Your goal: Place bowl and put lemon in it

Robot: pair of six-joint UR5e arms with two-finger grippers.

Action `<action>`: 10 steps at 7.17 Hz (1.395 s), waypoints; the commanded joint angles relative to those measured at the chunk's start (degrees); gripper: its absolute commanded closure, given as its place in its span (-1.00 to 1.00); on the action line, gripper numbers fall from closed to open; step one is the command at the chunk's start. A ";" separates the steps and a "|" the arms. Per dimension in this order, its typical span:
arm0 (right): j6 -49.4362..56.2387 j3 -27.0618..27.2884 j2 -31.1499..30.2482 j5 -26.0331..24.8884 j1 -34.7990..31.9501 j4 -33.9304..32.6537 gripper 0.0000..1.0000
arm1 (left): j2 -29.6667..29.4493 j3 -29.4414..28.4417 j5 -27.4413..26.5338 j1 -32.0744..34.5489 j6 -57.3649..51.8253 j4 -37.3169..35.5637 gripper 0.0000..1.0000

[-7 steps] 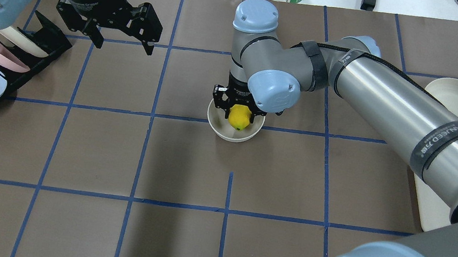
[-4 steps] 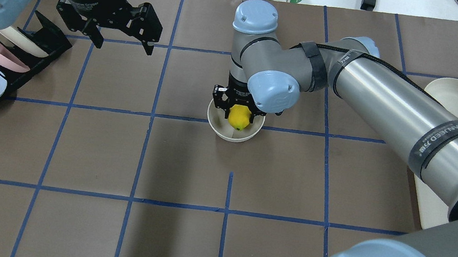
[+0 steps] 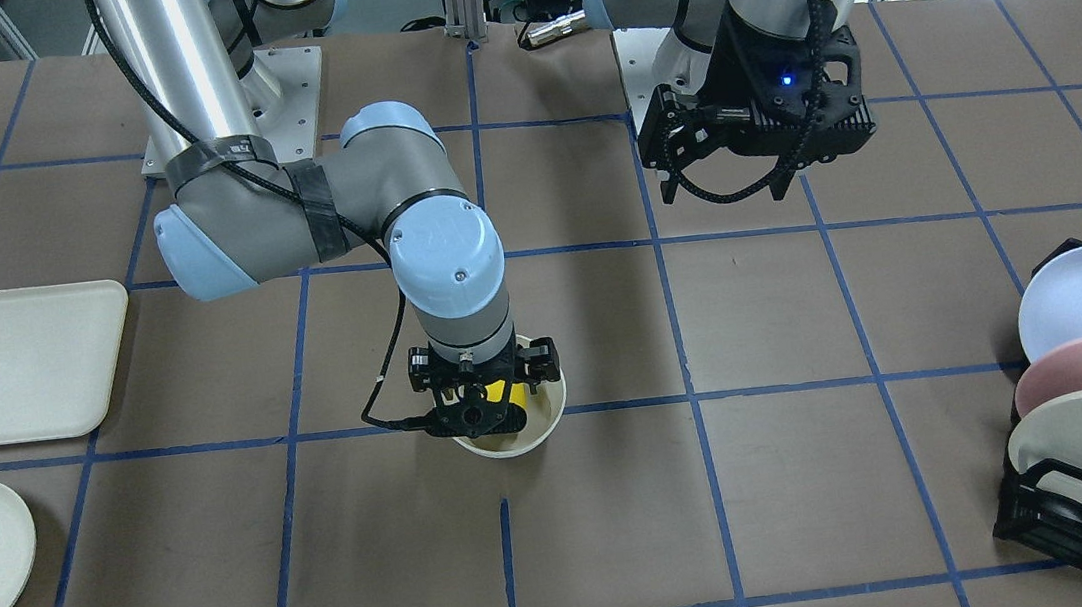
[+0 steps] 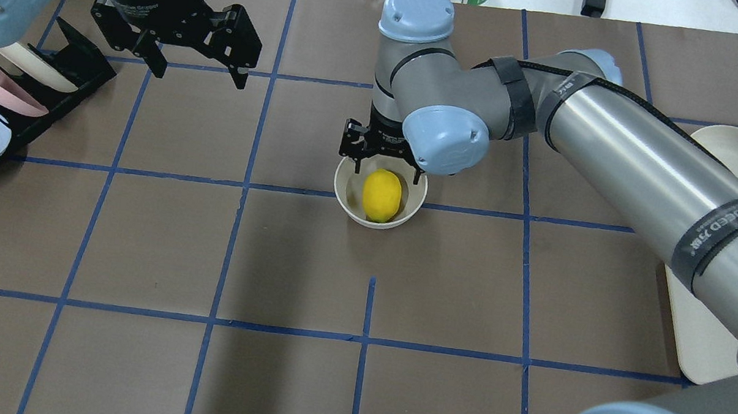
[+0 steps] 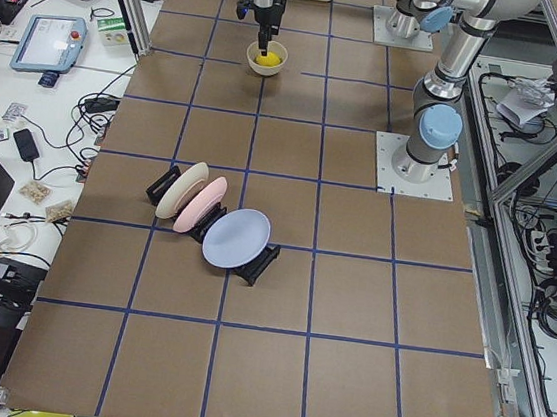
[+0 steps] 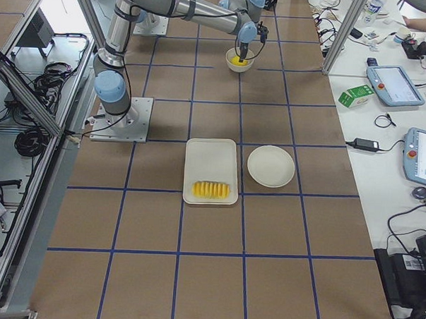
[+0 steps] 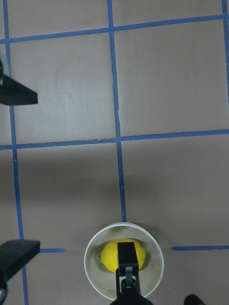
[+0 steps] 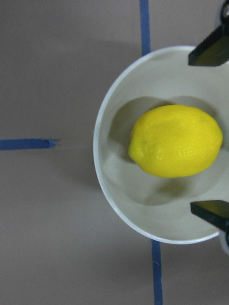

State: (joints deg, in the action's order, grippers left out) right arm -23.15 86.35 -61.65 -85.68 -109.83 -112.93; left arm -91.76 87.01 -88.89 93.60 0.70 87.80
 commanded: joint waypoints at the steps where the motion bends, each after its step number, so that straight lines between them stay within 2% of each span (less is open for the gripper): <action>1: 1.70 -0.22 -6.26 -0.80 4.85 5.57 -1.00 | 0.00 0.09 -0.06 0.00 0.00 0.00 -1.00; 4: 14.59 0.22 -16.36 -0.89 18.91 16.40 -1.00 | 0.00 0.09 -0.06 0.00 -0.09 0.09 -1.00; 5: 21.15 0.57 -19.79 -4.11 21.74 21.38 -1.00 | 0.00 0.18 0.03 -0.09 -0.09 0.09 -1.00; 6: 23.48 0.84 -22.26 -8.14 23.68 23.61 -1.00 | 0.00 0.61 0.03 -0.09 0.00 0.09 -1.00; 9: 20.80 0.75 -26.59 -7.05 23.26 25.74 -1.00 | 0.09 0.79 0.03 -0.18 0.00 0.00 -1.00; 10: 19.56 0.75 -27.90 -1.91 23.00 25.65 -1.00 | 0.17 0.79 0.03 -0.18 0.00 0.00 -1.00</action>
State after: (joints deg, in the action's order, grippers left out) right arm -2.15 87.11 -88.12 -91.66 -86.51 -87.43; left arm -91.64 87.78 -88.86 93.44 0.70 87.80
